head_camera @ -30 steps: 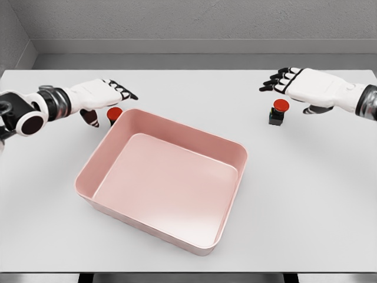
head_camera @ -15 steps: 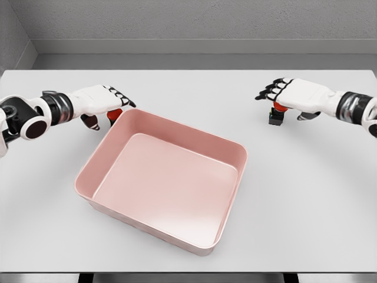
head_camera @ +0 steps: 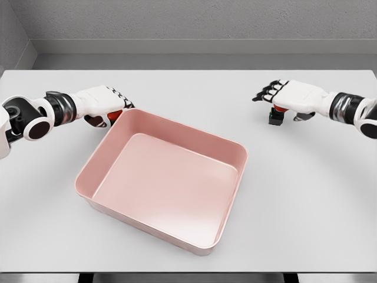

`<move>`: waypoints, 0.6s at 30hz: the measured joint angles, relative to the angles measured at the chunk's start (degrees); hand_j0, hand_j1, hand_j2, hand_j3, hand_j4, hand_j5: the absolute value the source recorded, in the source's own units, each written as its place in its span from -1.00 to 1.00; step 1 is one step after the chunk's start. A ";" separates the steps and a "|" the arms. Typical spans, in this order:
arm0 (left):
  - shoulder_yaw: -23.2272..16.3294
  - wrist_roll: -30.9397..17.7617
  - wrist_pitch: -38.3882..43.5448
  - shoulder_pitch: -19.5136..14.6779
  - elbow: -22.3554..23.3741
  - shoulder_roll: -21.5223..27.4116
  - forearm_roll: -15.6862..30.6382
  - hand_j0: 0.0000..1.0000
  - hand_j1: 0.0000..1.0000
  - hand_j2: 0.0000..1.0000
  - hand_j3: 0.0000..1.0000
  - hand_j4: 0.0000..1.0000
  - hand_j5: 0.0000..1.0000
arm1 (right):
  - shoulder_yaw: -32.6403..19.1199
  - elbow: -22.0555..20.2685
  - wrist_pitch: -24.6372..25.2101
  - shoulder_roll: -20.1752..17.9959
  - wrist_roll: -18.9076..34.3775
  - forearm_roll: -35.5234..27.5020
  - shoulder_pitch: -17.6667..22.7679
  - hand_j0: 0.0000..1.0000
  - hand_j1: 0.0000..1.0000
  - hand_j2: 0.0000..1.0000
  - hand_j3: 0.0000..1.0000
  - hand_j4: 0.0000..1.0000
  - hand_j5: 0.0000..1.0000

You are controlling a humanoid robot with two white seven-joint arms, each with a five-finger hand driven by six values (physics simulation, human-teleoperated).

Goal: Put the industrial switch in the basket with both arms

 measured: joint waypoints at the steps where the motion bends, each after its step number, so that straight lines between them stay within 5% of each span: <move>1: 0.00 0.00 -0.02 0.00 -0.02 0.00 0.00 0.53 0.53 0.53 0.53 0.53 0.53 | 0.00 0.21 0.00 0.03 0.01 0.06 0.00 1.00 1.00 1.00 1.00 1.00 1.00; 11: 0.00 0.00 -0.31 0.18 -0.16 -0.01 0.00 0.33 0.33 0.33 0.33 0.33 0.33 | -0.01 0.58 0.00 0.09 0.02 0.29 0.00 0.62 0.62 0.62 0.62 0.62 0.62; 18: 0.00 0.00 -0.46 0.18 -0.17 -0.01 -0.02 0.23 0.23 0.23 0.23 0.23 0.23 | 0.07 0.35 0.00 0.09 0.02 0.52 0.00 0.62 0.62 0.62 0.62 0.62 0.62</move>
